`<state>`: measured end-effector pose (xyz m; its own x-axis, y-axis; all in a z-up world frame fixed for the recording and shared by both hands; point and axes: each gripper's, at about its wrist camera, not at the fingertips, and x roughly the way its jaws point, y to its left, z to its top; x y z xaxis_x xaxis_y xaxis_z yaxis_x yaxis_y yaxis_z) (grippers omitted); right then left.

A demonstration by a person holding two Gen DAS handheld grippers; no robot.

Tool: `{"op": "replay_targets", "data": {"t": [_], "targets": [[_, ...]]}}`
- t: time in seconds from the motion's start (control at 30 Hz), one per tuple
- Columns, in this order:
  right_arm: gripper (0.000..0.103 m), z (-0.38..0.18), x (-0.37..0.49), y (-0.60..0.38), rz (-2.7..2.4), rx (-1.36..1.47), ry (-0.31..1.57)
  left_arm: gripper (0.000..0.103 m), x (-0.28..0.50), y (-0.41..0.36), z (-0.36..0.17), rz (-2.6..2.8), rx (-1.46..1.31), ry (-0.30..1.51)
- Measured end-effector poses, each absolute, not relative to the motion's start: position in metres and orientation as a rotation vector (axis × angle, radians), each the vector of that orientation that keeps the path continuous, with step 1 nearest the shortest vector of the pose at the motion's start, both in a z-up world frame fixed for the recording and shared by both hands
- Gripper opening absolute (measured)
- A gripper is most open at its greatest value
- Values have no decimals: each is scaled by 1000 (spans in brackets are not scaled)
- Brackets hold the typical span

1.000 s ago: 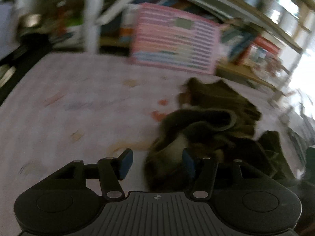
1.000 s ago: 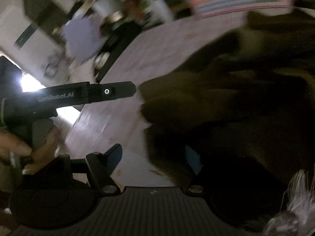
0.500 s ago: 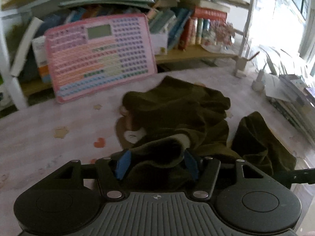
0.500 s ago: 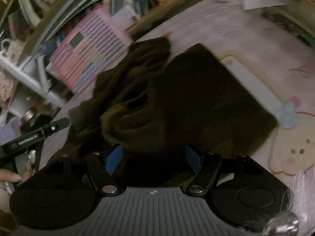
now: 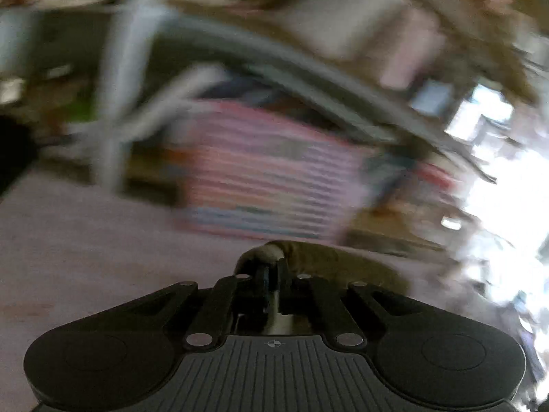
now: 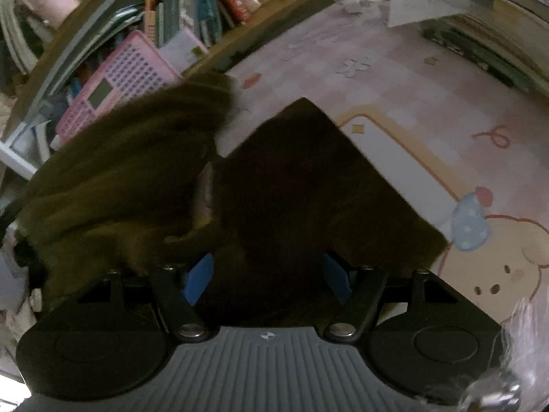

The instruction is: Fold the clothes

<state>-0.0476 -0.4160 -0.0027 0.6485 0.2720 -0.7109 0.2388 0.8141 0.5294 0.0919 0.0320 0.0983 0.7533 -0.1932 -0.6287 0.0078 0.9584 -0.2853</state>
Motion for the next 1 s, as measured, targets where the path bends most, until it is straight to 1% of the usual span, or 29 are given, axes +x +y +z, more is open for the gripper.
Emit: {"op": "replay_targets", "data": {"t": [0.03, 0.1, 0.17, 0.2, 0.23, 0.37, 0.4, 0.43, 0.47, 0.5, 0.67, 0.73, 0.77, 0.83, 0.87, 0.97, 1.0], "targets": [[68, -3, -47, -417, 15, 638, 886, 18, 97, 50, 92, -40, -278, 741], [68, -5, -45, -420, 5, 632, 897, 18, 106, 86, 79, 103, -285, 797], [68, -2, -41, -419, 7, 606, 902, 19, 93, 108, 68, 158, -356, 796], [68, 0, -40, -418, 7, 592, 902, 24, 82, 114, 63, 156, -399, 787], [68, 1, -39, -418, 8, 577, 902, 31, 70, 115, 59, 136, -435, 779], [68, 2, -36, -422, -51, 523, 903, 34, 35, 101, 37, 108, -444, 858], [68, 2, -35, -424, -73, 505, 903, 37, 25, 97, 31, 95, -457, 882], [67, 3, -34, -426, -102, 482, 900, 44, 17, 94, 26, 83, -481, 899], [67, 3, -33, -429, -125, 464, 898, 47, 11, 91, 22, 73, -512, 914], [66, 4, -32, -432, -146, 446, 896, 49, 4, 89, 18, 64, -549, 929], [65, 0, -27, -442, -219, 369, 914, 50, -32, 91, -4, 105, -813, 988], [65, -3, -27, -443, -233, 358, 927, 57, -44, 98, -14, 165, -986, 970], [64, -4, -28, -443, -234, 354, 933, 58, -49, 101, -19, 185, -1071, 958], [63, -5, -31, -443, -236, 344, 939, 59, -54, 103, -28, 199, -1218, 932], [60, -5, -33, -442, -238, 339, 942, 58, -53, 102, -31, 208, -1259, 927], [55, -5, -38, -444, -245, 329, 942, 52, -46, 94, -33, 218, -1275, 902], [52, -4, -39, -444, -243, 325, 942, 30, -41, 90, -32, 210, -1254, 897]]}}
